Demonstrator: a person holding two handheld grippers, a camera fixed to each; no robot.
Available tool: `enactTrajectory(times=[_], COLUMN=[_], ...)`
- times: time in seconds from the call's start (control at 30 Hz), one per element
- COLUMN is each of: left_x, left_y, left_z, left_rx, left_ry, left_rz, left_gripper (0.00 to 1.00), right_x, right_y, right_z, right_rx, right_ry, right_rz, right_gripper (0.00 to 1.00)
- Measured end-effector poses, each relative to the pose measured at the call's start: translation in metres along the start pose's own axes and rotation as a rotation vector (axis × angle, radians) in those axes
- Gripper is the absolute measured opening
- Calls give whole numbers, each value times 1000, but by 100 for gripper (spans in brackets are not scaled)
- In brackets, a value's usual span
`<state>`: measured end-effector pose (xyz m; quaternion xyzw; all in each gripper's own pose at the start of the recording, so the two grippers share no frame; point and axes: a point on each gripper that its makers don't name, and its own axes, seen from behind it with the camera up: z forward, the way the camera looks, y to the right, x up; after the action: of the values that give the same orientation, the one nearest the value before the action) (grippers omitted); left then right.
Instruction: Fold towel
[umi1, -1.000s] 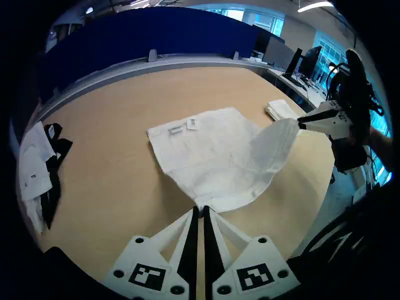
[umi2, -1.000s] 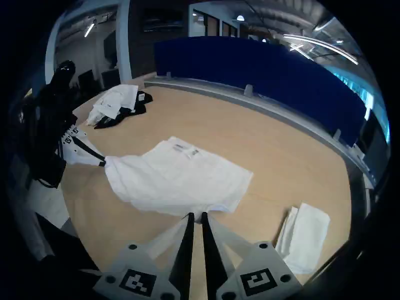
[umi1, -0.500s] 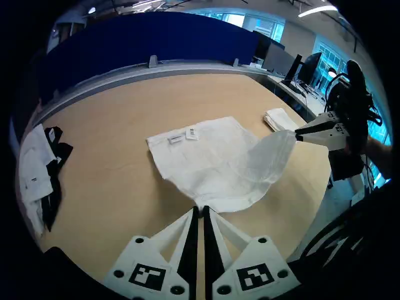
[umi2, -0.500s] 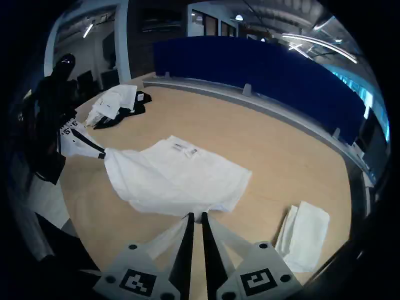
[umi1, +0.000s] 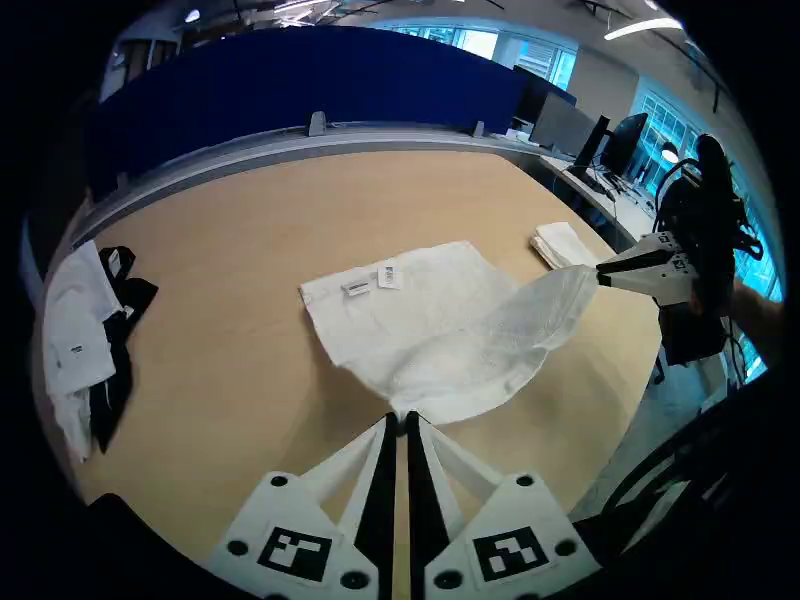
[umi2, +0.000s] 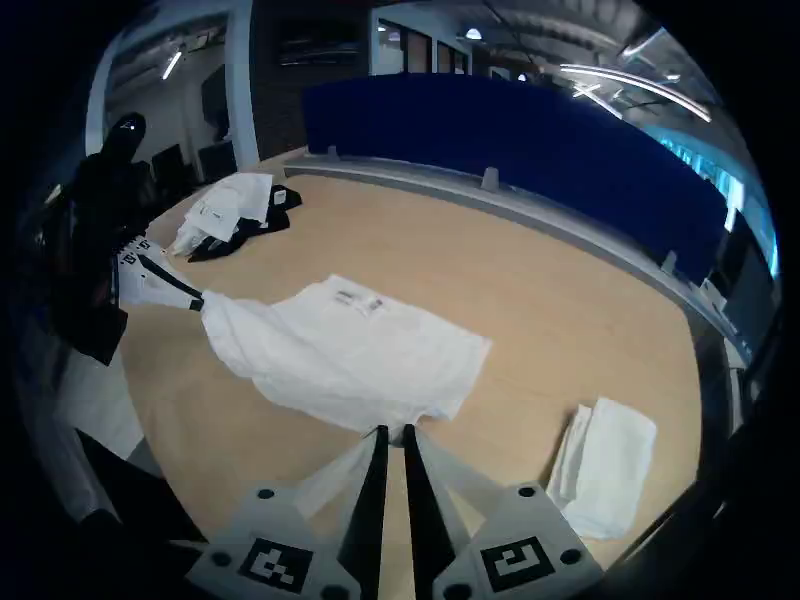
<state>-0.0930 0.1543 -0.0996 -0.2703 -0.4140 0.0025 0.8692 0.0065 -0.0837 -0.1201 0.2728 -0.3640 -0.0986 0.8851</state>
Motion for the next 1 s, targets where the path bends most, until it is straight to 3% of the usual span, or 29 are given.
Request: enactTrajectory(times=[0.3, 0.57, 1.0], left_x=[2, 3, 21], left_y=[7, 6, -7], left_z=[-14, -18, -4], left_rx=[-14, -17, -14], left_ry=[3, 0, 2], left_rz=[-19, -17, -60], left_gripper=[7, 7, 7], right_x=[3, 3, 16], right_y=[-10, -12, -1], right_z=[-17, -21, -2], right_rx=[11, 15, -3], right_ry=[9, 8, 7], right_rz=[16, 22, 10], right_gripper=[11, 11, 11])
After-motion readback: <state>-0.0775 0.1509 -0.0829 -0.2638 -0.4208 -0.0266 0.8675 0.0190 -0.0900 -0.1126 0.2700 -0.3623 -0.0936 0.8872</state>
